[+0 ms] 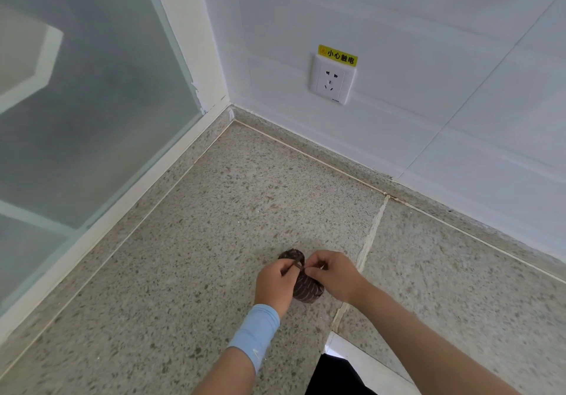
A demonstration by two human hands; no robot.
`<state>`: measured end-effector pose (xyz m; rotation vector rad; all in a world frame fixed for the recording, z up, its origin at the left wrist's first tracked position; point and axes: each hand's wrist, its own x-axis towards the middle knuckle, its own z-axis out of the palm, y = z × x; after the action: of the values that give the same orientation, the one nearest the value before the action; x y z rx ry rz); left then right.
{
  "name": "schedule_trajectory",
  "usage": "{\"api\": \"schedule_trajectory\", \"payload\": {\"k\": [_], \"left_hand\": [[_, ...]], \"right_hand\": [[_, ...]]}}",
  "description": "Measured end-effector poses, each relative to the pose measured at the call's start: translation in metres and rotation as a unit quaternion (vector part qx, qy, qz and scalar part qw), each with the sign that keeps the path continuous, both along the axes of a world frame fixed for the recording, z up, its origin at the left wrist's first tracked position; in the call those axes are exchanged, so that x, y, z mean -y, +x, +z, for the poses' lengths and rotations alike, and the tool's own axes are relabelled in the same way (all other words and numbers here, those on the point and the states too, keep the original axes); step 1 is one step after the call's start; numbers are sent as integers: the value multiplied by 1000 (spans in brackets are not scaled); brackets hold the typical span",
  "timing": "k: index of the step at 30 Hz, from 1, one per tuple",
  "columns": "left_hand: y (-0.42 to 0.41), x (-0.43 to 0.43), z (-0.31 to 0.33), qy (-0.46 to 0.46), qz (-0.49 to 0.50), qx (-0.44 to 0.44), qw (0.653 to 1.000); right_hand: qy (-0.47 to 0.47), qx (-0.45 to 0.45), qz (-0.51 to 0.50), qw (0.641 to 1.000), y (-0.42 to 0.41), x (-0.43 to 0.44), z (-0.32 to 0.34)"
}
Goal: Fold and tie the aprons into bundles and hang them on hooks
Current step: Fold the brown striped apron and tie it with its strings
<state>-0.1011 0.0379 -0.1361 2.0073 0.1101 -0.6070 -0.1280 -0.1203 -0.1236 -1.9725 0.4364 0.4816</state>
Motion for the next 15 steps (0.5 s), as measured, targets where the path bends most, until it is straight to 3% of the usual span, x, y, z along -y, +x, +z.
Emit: {"api": "schedule_trajectory", "payload": {"k": [4, 7, 9, 15], "left_hand": [[6, -8, 5, -11, -17, -70, 997], [10, -16, 9, -14, -48, -111, 993], [11, -17, 9, -65, -22, -159, 985], [2, -18, 5, -185, 104, -268, 940]], "right_hand": [[-65, 29, 18, 997, -5, -16, 1], [-189, 85, 18, 978, -9, -24, -4], [-242, 141, 7, 960, -12, -29, -6], [-201, 231, 53, 951, -16, -27, -8]]}}
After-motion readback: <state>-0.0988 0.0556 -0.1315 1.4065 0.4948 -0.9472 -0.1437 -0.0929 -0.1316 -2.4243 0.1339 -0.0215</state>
